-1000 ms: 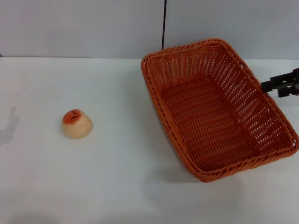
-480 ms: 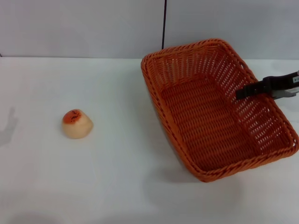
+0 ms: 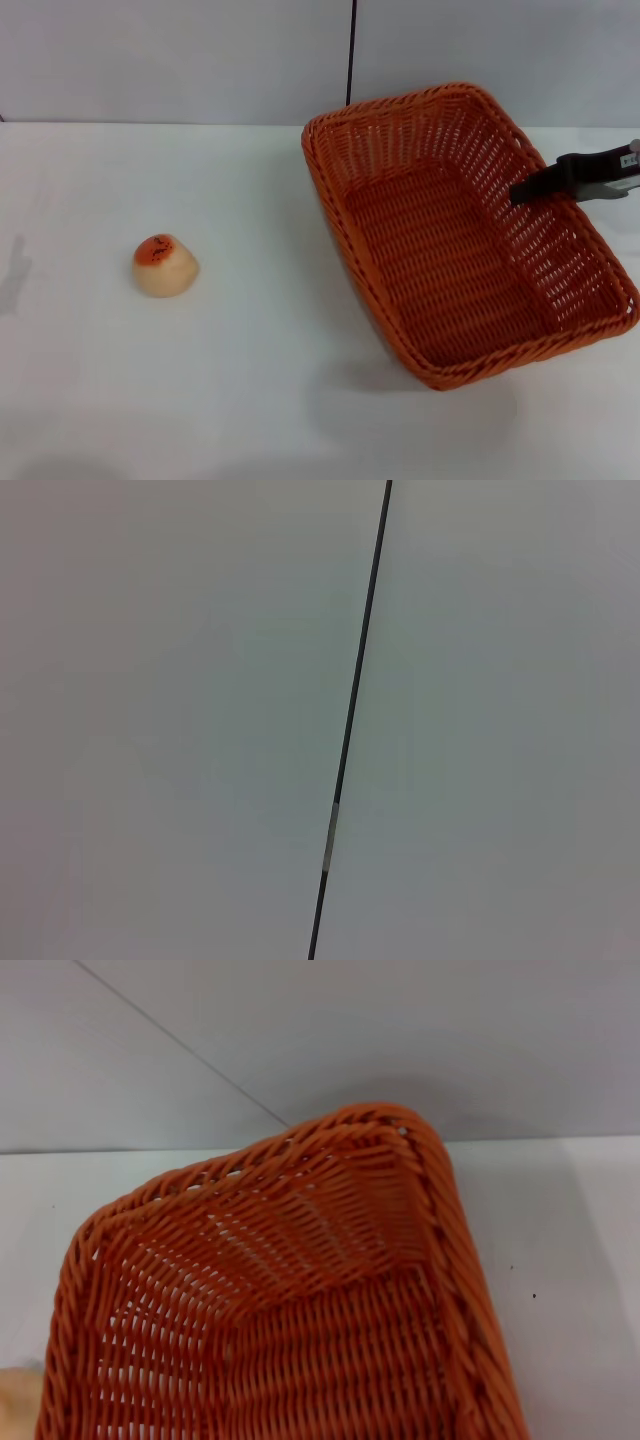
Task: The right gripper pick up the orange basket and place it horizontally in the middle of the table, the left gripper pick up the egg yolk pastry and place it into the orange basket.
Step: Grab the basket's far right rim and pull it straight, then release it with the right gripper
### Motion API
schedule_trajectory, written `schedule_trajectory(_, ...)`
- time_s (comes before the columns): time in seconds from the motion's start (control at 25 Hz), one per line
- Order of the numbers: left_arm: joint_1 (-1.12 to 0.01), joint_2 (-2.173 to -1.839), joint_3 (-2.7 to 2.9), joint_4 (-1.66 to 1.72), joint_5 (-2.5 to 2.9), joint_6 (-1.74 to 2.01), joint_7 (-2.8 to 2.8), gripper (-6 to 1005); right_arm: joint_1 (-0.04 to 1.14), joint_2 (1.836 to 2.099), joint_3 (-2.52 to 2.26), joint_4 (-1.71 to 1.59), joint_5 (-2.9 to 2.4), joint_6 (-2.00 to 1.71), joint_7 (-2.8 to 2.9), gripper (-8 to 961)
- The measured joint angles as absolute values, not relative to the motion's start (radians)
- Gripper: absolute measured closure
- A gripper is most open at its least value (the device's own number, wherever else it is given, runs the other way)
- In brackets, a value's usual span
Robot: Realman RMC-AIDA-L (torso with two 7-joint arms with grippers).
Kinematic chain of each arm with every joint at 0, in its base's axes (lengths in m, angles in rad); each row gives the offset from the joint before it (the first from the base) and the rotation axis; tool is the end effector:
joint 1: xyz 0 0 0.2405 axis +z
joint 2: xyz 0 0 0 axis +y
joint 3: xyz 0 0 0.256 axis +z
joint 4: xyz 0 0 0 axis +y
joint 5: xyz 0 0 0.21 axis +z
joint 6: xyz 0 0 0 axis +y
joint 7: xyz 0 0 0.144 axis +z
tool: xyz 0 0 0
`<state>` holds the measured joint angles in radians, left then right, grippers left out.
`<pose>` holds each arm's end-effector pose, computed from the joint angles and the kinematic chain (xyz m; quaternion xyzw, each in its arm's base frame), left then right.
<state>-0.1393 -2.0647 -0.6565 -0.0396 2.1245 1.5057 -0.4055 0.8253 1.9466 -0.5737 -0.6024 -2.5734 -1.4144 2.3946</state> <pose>-0.3949 0.2050 0.0236 -0.6169 -0.2927 -0.3473 0.6428 0.2614 0.4043 0.0384 -0.8008 0.5801 0.0452 0.1419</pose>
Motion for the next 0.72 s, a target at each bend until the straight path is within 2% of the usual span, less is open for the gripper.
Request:
schedule_trajectory(0.32,-0.139,-2.065,-0.656,-0.039,2.125,1.505,-0.405,222,0.827,1.950,-0.630,-0.612,-2.573,-1.409,2.383,752)
schedule_trajectory(0.52,-0.131,-2.064,-0.657,-0.038,2.125,1.510,-0.405,225,0.828,1.965,-0.685,-0.683,-2.573,-1.436,2.321,801)
schedule_trajectory(0.72,-0.110,-2.063,-0.656,-0.038,2.125,1.528,-0.405,228,0.817,1.997,-0.689,-0.795,-2.499,-1.488,2.081,801)
